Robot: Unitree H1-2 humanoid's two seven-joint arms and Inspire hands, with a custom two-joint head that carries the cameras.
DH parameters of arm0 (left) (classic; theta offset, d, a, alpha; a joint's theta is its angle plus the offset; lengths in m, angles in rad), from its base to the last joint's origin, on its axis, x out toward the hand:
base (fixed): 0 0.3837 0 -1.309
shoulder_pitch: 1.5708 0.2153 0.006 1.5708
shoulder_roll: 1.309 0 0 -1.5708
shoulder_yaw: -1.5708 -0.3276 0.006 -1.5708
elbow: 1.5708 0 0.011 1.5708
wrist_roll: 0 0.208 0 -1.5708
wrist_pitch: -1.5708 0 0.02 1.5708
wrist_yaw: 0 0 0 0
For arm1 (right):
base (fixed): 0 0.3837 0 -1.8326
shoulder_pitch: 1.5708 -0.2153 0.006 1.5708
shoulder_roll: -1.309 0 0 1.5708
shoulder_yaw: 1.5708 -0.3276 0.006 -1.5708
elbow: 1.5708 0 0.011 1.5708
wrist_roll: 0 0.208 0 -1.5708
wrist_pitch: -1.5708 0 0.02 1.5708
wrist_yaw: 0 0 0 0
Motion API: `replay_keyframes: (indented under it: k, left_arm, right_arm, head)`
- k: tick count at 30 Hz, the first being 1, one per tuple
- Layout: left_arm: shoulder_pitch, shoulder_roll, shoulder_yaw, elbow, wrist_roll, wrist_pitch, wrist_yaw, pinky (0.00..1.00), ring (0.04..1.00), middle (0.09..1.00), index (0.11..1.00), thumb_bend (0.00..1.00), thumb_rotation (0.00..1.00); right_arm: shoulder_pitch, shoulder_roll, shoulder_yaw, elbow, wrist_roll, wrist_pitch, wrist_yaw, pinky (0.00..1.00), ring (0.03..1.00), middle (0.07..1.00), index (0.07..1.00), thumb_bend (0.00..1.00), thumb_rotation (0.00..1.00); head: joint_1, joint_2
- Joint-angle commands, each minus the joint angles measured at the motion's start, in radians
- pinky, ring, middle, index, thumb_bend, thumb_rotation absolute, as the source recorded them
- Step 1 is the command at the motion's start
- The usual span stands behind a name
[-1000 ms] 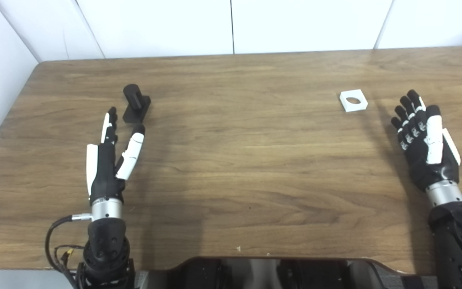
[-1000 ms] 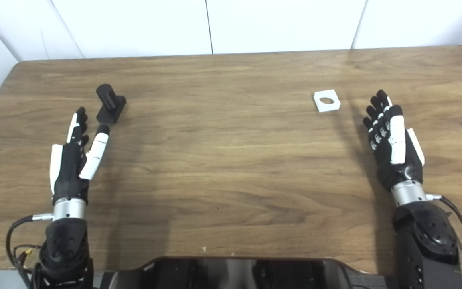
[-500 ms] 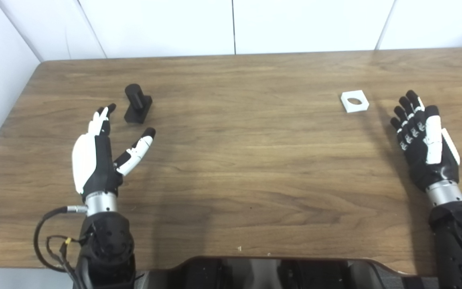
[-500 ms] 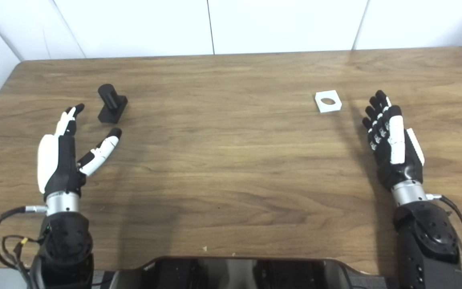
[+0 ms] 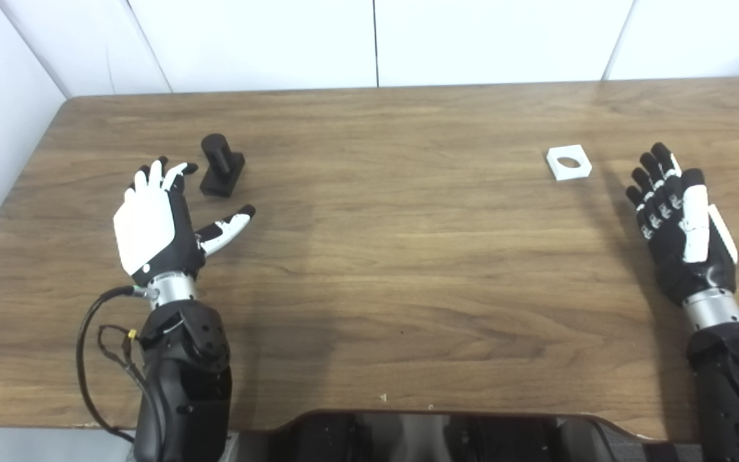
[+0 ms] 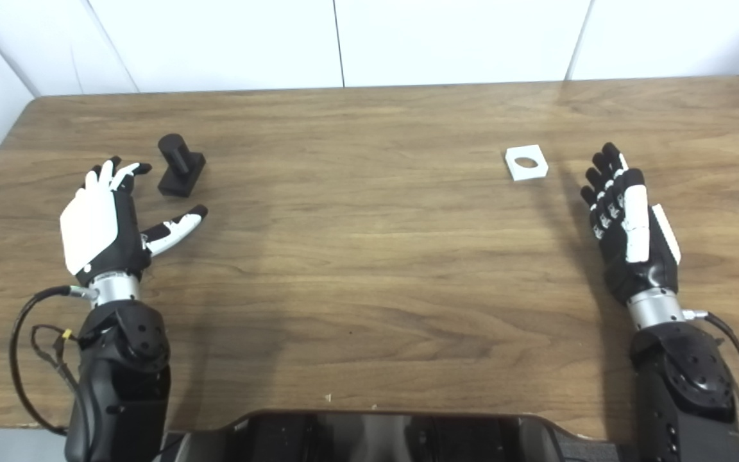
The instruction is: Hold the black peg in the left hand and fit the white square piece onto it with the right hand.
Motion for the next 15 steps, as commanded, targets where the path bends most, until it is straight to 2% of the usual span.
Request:
replay_keyframes:
  k: [1,15]
  left_arm:
    - [-0.056,0.024,0.001,0.001,0.042,-0.003,0.033,1.0,1.0,0.967,0.804,0.76,0.45]
    - [-0.175,0.062,0.015,0.159,0.07,-0.002,0.022,1.0,1.0,0.983,0.804,0.78,0.46]
  right_arm:
    - [0.009,0.005,0.009,0.028,0.013,-0.038,0.021,1.0,1.0,1.0,1.0,0.49,1.0]
    - [0.013,0.004,0.012,0.033,0.015,-0.042,0.027,1.0,1.0,1.0,1.0,0.5,1.0]
  head:
    - [0.0,-0.001]
    - [0.001,-0.015]
